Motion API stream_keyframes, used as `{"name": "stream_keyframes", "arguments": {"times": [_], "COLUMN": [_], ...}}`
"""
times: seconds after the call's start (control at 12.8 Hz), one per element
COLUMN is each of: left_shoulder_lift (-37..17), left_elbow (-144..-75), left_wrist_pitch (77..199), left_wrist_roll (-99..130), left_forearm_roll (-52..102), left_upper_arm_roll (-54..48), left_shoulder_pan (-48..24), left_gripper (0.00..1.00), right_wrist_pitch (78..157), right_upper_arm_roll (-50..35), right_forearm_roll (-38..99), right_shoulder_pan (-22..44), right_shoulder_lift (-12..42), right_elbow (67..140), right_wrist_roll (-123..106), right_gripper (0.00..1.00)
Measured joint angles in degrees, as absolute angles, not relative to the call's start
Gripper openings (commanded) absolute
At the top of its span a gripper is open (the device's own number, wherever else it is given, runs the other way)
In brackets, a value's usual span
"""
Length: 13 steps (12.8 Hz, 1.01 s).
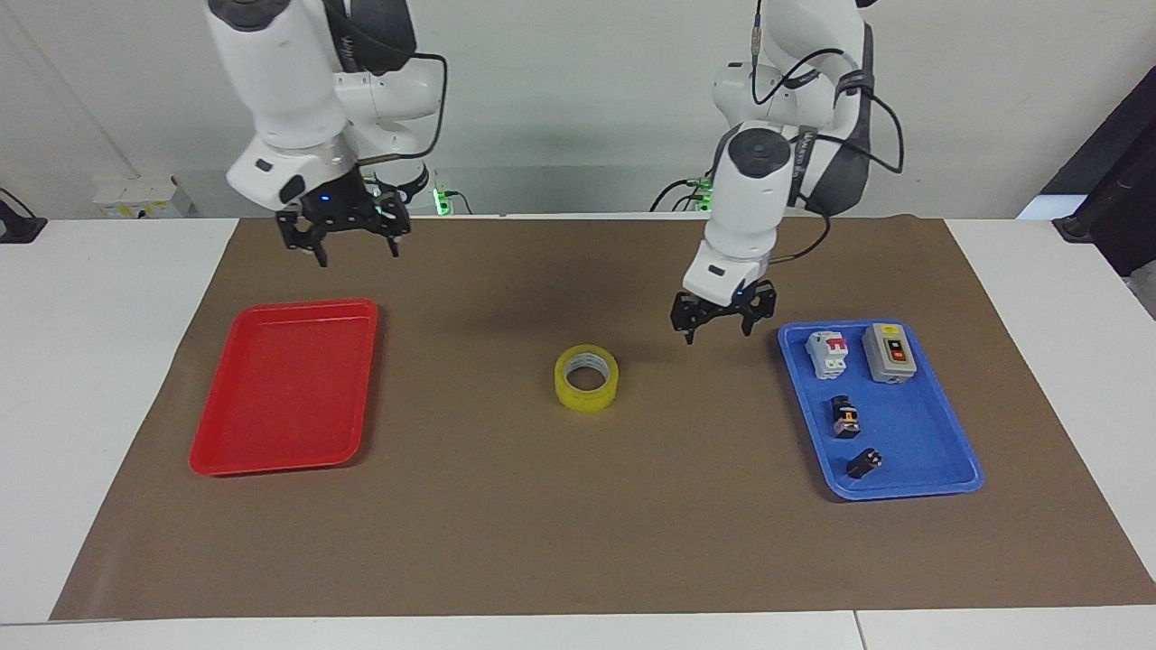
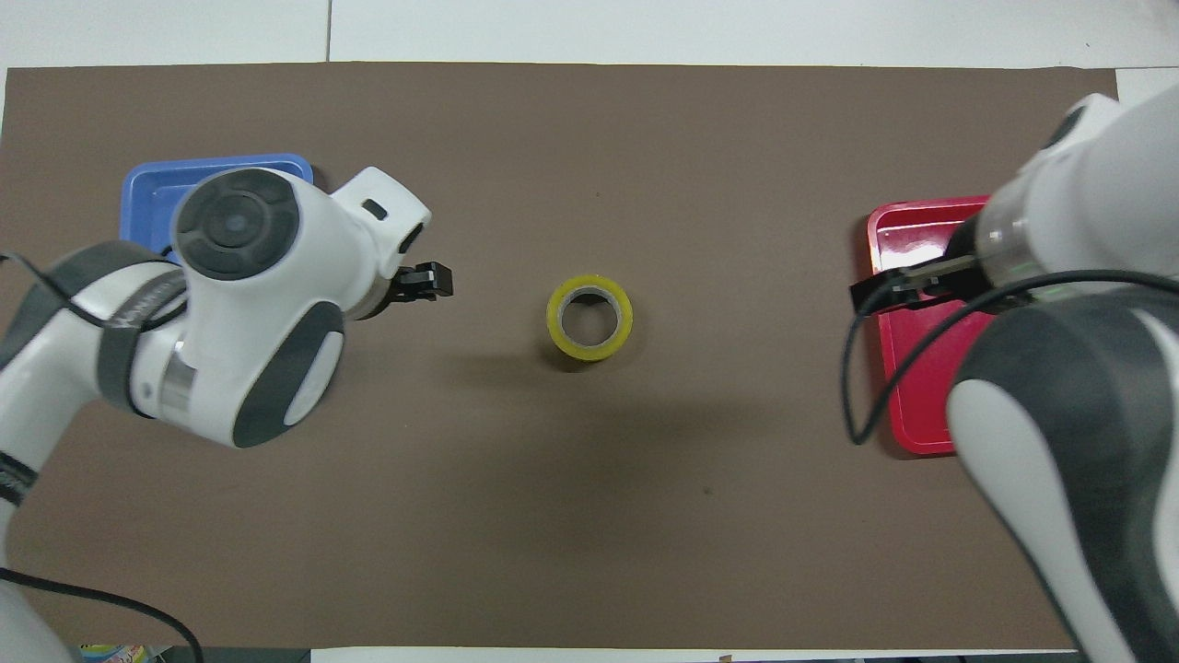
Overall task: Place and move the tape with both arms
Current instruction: 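Withdraw the left gripper while the right gripper grasps the tape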
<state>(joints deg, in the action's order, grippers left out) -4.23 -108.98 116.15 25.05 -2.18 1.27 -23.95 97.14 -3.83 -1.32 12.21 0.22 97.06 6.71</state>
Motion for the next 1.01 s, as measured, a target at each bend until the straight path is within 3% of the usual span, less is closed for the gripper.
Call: {"name": "stream_keyframes", "arguments": {"times": [0.39,0.62,0.86,1.01], "left_shoulder_lift": [0.6,0.7,0.4,0.3], "left_elbow": [-103.8,-96.6,-91.1,-90.2], "left_wrist_pitch": [104.7,96.2,89.0,86.8], "left_wrist_roll": [9.4,4.7,1.0,-1.4], "left_forearm_roll": [3.0,3.0,3.0,3.0], "left_upper_arm_roll": [1.8,1.9,1.9,1.8], "left_shoulder_pan": [-9.7,-4.4,-1.6,-1.6], "left_gripper": [1.0,1.0,1.0,1.0], "right_wrist_pitch": [118.3,125.1,128.3,130.7], "right_upper_arm_roll": [-4.0,-3.9,-3.7,-3.4], "right_forearm_roll": [-1.3,-1.5,-1.5,-1.5], "right_shoulder_pan": [24.6,28.1,28.5,28.5], "right_shoulder_lift": [15.5,22.8,25.8,25.7], "right_elbow": [98.1,98.0,98.6,100.3], "right_wrist_roll": [24.6,28.4,28.8,28.8], "right_gripper": [1.0,1.0,1.0,0.73]}}
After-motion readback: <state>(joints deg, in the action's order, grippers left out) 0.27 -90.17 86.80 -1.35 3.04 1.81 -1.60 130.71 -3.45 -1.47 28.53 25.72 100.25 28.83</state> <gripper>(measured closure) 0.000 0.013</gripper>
